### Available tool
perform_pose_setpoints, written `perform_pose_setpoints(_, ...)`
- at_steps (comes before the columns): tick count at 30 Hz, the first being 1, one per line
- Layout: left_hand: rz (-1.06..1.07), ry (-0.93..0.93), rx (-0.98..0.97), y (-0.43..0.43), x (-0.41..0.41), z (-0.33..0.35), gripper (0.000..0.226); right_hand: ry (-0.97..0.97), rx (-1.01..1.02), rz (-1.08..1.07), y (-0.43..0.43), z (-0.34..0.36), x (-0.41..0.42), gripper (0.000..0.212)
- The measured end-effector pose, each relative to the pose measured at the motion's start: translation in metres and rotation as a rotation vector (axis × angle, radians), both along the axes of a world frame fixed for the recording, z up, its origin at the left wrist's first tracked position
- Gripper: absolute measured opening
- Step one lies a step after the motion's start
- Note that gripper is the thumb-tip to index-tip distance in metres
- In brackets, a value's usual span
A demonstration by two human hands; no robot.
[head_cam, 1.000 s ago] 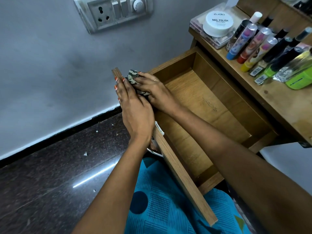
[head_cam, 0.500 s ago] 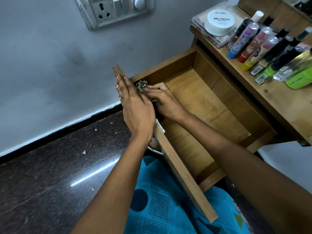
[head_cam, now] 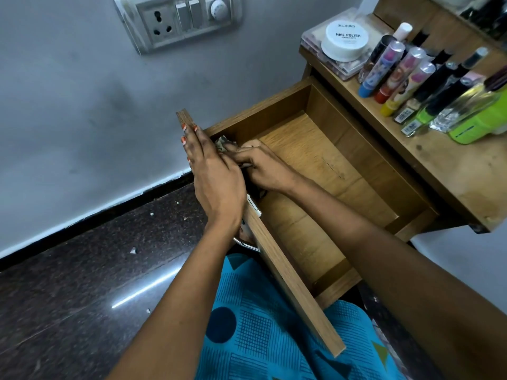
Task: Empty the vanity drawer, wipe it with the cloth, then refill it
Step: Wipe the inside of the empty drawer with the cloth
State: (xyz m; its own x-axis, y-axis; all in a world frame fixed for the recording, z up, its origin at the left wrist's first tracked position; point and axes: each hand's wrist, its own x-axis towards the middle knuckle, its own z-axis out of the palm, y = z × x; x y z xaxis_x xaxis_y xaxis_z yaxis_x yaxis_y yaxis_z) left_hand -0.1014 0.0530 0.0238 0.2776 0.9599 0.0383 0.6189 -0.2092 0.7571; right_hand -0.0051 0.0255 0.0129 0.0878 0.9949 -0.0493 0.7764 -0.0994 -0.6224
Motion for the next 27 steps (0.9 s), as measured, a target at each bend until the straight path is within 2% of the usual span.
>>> perform_pose_setpoints(2, 0.001, 0.0, 0.001, 0.0, 0.0, 0.0, 0.055, -0.006, -0.008, -0.006, -0.013, 0.001, -0.003, 0.059)
perform_pose_setpoints(6, 0.002, 0.009, 0.015, 0.0, -0.001, -0.002, 0.054, 0.003, -0.078, -0.018, -0.054, 0.001, -0.006, 0.052)
perform_pose_setpoints(9, -0.003, 0.006, 0.015, 0.0, -0.001, -0.001, 0.054, 0.054, -0.106, -0.033, -0.071, 0.001, -0.009, 0.057)
perform_pose_setpoints(11, -0.003, 0.007, 0.01, 0.0, -0.001, -0.001, 0.054, 0.057, -0.1, -0.03, -0.069, 0.0, -0.009, 0.058)
perform_pose_setpoints(14, -0.003, 0.007, 0.009, 0.0, -0.001, 0.0, 0.054, -0.037, -0.055, -0.027, -0.056, -0.004, -0.007, 0.058)
perform_pose_setpoints(19, -0.001, 0.006, 0.007, 0.0, -0.001, 0.0, 0.055, -0.113, -0.008, -0.025, -0.019, -0.006, -0.005, 0.071)
perform_pose_setpoints(23, -0.007, 0.006, 0.004, 0.0, -0.001, 0.0, 0.056, -0.181, -0.029, -0.021, 0.01, -0.009, -0.002, 0.051)
perform_pose_setpoints(27, -0.008, 0.013, 0.004, 0.0, -0.001, 0.0, 0.055, -0.147, -0.013, -0.02, 0.0, -0.011, -0.005, 0.06)
